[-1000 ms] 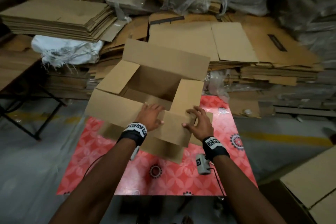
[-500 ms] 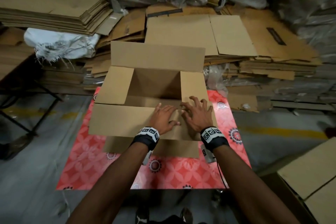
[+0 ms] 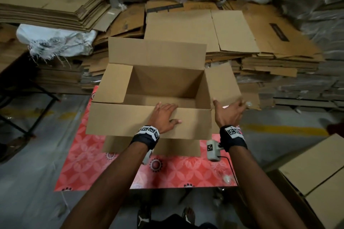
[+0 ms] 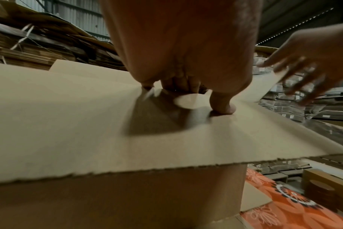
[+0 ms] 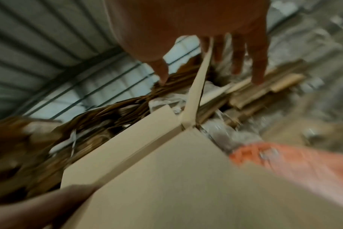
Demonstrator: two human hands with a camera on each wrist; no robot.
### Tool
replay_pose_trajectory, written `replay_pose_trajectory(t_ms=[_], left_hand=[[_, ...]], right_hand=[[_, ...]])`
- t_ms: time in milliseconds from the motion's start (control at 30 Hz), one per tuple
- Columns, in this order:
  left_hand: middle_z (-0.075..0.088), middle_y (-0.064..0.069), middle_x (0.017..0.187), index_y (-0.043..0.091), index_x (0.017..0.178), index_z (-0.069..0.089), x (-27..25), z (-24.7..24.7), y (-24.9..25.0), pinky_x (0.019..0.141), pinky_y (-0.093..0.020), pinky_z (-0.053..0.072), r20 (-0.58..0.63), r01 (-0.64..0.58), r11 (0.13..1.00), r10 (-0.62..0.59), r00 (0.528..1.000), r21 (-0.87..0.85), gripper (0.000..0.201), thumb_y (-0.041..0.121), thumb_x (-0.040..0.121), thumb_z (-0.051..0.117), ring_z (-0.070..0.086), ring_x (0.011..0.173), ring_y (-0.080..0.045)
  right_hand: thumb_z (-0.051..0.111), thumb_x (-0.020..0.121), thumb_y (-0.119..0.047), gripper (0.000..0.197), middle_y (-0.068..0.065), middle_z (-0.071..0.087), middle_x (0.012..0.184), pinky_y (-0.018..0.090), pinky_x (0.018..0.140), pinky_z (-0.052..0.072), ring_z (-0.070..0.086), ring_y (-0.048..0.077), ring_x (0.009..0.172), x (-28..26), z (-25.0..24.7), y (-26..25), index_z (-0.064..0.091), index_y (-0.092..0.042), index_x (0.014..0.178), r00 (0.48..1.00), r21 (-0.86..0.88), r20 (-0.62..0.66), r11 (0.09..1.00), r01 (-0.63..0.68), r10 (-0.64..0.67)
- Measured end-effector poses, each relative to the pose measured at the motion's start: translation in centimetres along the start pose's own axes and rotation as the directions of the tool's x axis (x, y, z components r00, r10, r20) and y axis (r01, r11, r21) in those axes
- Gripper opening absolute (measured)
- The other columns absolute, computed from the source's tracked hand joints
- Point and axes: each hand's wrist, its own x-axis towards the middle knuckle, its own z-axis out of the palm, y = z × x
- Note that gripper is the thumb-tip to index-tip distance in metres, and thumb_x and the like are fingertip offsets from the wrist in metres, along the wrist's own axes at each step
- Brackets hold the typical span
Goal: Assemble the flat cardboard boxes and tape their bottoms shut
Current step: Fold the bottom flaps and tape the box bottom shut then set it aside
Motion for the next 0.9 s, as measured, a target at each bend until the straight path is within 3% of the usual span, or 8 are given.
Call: replay_pose_trajectory(t_ms=[133, 333, 433, 500, 600, 733, 800, 900], left_hand=[[0.050, 0.000, 0.154, 0.021, 0.149, 0.047, 0.0, 0.1, -0.1, 0.125, -0.042, 0.009, 0.006, 0.003, 1.000, -0.003, 1.000, 0.002, 0.072, 0.062, 0.092, 0.060, 0.040, 0.144, -0.019], [0.051, 0.000, 0.153, 0.021, 0.148, 0.049, 0.0, 0.3, -0.1, 0.125, -0.043, 0.010, 0.006, 0.013, 1.000, -0.013, 1.000, -0.002, 0.072, 0.062, 0.091, 0.062, 0.041, 0.143, -0.019], [0.050, 0.001, 0.154, 0.021, 0.149, 0.048, -0.1, 0.1, 0.0, 0.125, -0.042, 0.009, 0.008, 0.017, 1.000, -0.017, 1.000, -0.008, 0.071, 0.062, 0.092, 0.061, 0.040, 0.144, -0.018], [0.049, 0.001, 0.155, 0.021, 0.149, 0.047, -0.2, 0.0, 0.3, 0.125, -0.041, 0.008, 0.006, 0.019, 1.000, -0.019, 1.000, -0.016, 0.071, 0.061, 0.092, 0.061, 0.040, 0.145, -0.019], [0.049, -0.002, 0.155, 0.020, 0.150, 0.046, -0.2, -1.0, 0.3, 0.124, -0.041, 0.010, 0.064, 0.028, 0.996, -0.023, 0.998, -0.081, 0.067, 0.055, 0.095, 0.061, 0.040, 0.145, -0.020], [0.060, -0.003, 0.144, 0.022, 0.144, 0.053, -0.3, -3.5, -1.6, 0.115, -0.037, 0.039, 0.187, 0.109, 0.928, -0.044, 0.981, -0.355, 0.053, 0.043, 0.096, 0.062, 0.056, 0.132, -0.021], [0.061, -0.002, 0.142, 0.021, 0.141, 0.057, -0.8, -5.7, -3.5, 0.109, -0.035, 0.047, 0.194, 0.198, 0.895, -0.129, 0.972, -0.399, 0.050, 0.034, 0.094, 0.066, 0.058, 0.128, -0.019], [0.065, -0.011, 0.134, 0.018, 0.133, 0.062, -1.8, -9.4, -7.2, 0.106, -0.038, 0.046, 0.146, 0.321, 0.889, -0.288, 0.946, -0.326, 0.038, 0.023, 0.096, 0.059, 0.060, 0.124, -0.029]], right_hand=[[0.074, 0.072, -0.073, 0.116, 0.023, 0.027, 0.157, 0.054, 0.111, 0.035, 0.034, 0.050, 0.140, -0.4, 2.6, 3.1, 0.026, -0.012, 0.158, 0.927, -0.076, 0.298, 0.974, -0.214, 0.227], [0.063, 0.069, -0.084, 0.107, 0.021, 0.040, 0.155, 0.047, 0.114, 0.033, 0.041, 0.044, 0.137, -0.5, 3.6, 5.0, 0.045, -0.019, 0.153, 0.862, -0.019, 0.453, 0.969, -0.246, 0.228], [0.070, 0.068, -0.078, 0.110, 0.022, 0.026, 0.157, 0.052, 0.112, 0.032, 0.031, 0.049, 0.140, -0.6, 2.9, 3.6, 0.036, -0.019, 0.155, 0.879, -0.088, 0.395, 0.964, -0.252, 0.266], [0.082, 0.071, -0.059, 0.103, 0.024, 0.027, 0.148, 0.053, 0.105, 0.038, 0.033, 0.049, 0.134, -1.5, 2.5, 2.2, 0.033, -0.017, 0.151, 0.947, -0.111, 0.227, 0.972, -0.205, 0.225], [0.082, 0.073, -0.033, 0.074, 0.019, 0.042, 0.128, 0.048, 0.094, 0.042, 0.043, 0.041, 0.114, -4.0, 3.1, 0.2, 0.048, -0.014, 0.136, 0.980, -0.190, 0.042, 0.961, 0.201, -0.197], [0.068, 0.083, -0.023, 0.051, 0.016, 0.050, 0.122, 0.046, 0.095, 0.041, 0.045, 0.036, 0.109, -7.8, 6.6, -2.3, 0.058, -0.013, 0.132, 0.717, -0.106, 0.309, 0.727, 0.679, -0.624], [0.061, 0.090, -0.018, 0.048, 0.017, 0.053, 0.128, 0.047, 0.100, 0.040, 0.049, 0.038, 0.118, -9.5, 8.6, -4.2, 0.057, -0.014, 0.137, 0.603, -0.040, 0.455, 0.661, 0.749, -0.655], [0.052, 0.101, -0.032, 0.051, 0.012, 0.054, 0.141, 0.046, 0.110, 0.032, 0.047, 0.034, 0.130, -11.9, 11.4, -6.8, 0.045, -0.018, 0.149, 0.506, -0.051, 0.606, 0.605, 0.795, -0.614]])
